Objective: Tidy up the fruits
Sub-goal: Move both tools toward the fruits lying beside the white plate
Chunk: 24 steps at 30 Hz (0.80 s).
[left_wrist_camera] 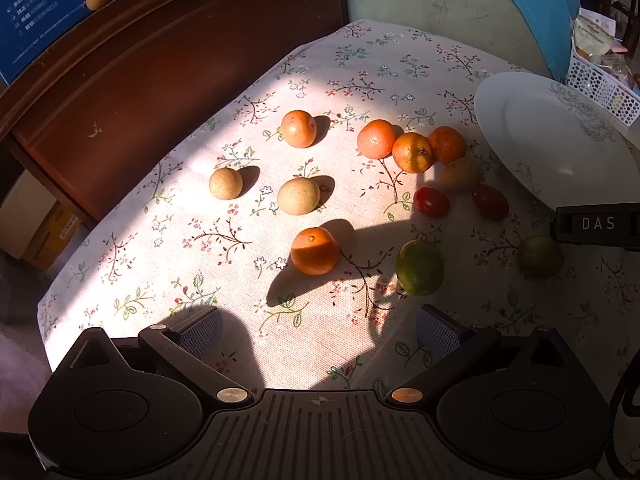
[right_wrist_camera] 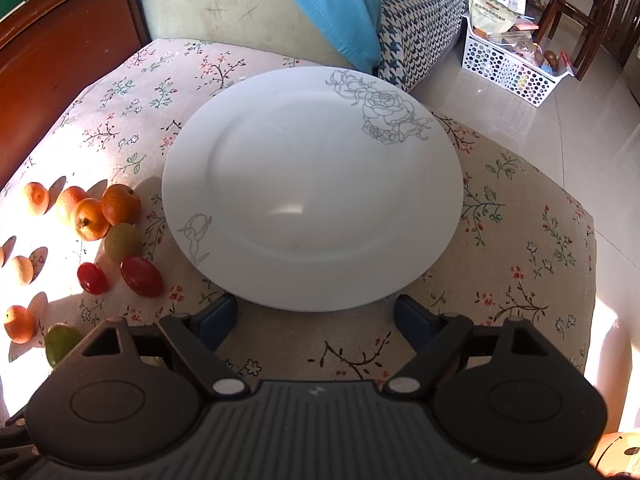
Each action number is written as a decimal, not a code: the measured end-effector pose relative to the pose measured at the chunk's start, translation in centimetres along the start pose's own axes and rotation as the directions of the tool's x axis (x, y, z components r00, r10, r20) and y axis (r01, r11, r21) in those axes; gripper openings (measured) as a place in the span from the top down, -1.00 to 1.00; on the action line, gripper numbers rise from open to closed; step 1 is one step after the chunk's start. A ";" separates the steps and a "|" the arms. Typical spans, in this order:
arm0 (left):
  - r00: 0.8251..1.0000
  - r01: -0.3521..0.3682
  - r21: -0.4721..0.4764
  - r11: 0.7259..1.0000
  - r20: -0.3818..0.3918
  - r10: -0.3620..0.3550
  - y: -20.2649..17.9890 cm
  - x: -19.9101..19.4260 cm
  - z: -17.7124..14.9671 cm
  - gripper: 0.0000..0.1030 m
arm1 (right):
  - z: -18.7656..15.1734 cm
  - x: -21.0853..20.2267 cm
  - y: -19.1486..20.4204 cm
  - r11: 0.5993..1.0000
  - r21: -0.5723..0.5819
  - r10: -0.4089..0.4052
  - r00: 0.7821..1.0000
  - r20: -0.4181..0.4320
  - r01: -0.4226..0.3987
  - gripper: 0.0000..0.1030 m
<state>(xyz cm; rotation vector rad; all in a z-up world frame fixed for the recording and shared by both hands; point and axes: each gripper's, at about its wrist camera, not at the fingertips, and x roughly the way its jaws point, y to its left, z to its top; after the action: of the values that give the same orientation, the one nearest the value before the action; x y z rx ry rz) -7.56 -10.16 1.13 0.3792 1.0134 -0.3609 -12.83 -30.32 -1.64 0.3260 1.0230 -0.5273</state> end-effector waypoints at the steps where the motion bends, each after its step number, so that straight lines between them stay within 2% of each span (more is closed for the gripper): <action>1: 1.000 0.002 0.000 1.000 0.002 -0.002 0.0 -0.1 0.1 -0.99 | -0.1 -0.2 0.0 1.000 -0.002 0.000 1.000 -0.005 0.000 -0.65; 7: 1.000 -0.004 -0.006 1.000 0.010 0.004 0.3 -0.4 0.3 -0.99 | -1.0 -2.5 1.0 0.998 -0.068 0.008 1.000 0.030 -0.006 -0.65; 12: 1.000 -0.014 -0.008 1.000 0.021 0.014 0.5 -0.7 0.3 -0.99 | -1.5 -4.2 2.0 0.992 -0.119 0.054 0.997 0.052 -0.047 -0.65; 24: 0.999 -0.016 -0.030 0.999 0.038 0.017 1.1 -1.3 0.4 -0.99 | -2.3 -5.6 3.3 0.982 -0.175 0.084 0.992 0.090 -0.068 -0.65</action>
<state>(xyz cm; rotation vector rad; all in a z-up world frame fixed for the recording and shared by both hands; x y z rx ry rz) -7.35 -9.23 2.56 0.3529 0.9765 -0.3368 -14.99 -24.94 2.16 0.1838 0.9506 -0.3793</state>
